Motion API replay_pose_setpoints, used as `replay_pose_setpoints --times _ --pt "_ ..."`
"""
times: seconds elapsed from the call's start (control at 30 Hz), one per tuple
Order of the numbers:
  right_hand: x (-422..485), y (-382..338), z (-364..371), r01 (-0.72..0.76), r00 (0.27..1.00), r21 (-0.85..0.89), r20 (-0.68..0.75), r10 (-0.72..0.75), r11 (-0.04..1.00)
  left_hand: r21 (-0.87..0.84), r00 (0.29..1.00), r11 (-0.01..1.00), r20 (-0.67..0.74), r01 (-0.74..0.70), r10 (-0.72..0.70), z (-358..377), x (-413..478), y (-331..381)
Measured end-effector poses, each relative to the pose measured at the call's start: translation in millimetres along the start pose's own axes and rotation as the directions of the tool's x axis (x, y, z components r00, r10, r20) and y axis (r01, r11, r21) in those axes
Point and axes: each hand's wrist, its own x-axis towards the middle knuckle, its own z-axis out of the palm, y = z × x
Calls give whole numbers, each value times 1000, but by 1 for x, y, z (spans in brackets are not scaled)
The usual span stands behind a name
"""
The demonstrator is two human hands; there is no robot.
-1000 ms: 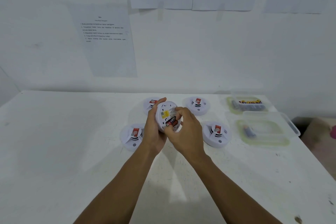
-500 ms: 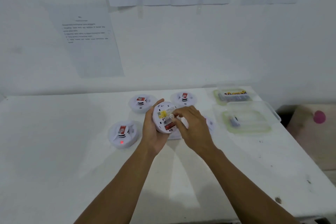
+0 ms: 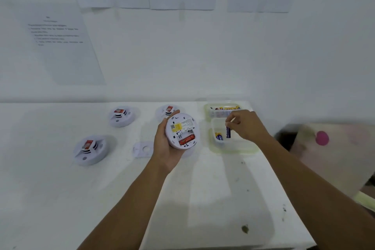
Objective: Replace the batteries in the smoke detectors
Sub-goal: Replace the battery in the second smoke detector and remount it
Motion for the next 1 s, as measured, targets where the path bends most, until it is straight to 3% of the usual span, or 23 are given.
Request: replay_pose_setpoints --times 0.13,0.4,0.53,0.67,0.77,0.9,1.0 --pt "11 14 7 -37 991 -57 128 44 998 -16 1000 1000 -20 -1 0 11 2 -12" --pt "10 17 5 -147 945 108 308 108 983 -11 1000 1000 -19 -16 15 13 13 -22" --pt "5 6 -2 -76 982 88 179 59 993 -24 1000 999 7 -29 29 13 18 -20" --pt "-26 -25 -2 47 996 395 51 -73 917 -39 999 998 18 -48 48 20 24 -17" --pt "-45 -44 17 121 992 439 -30 -120 891 -16 997 997 5 -81 81 27 29 -17" --pt "-49 -53 39 42 995 550 -100 16 834 23 992 992 -21 -125 126 33 31 -19" --pt "-51 -60 44 -82 987 662 -51 154 745 57 987 986 -27 -158 159 37 31 -21"
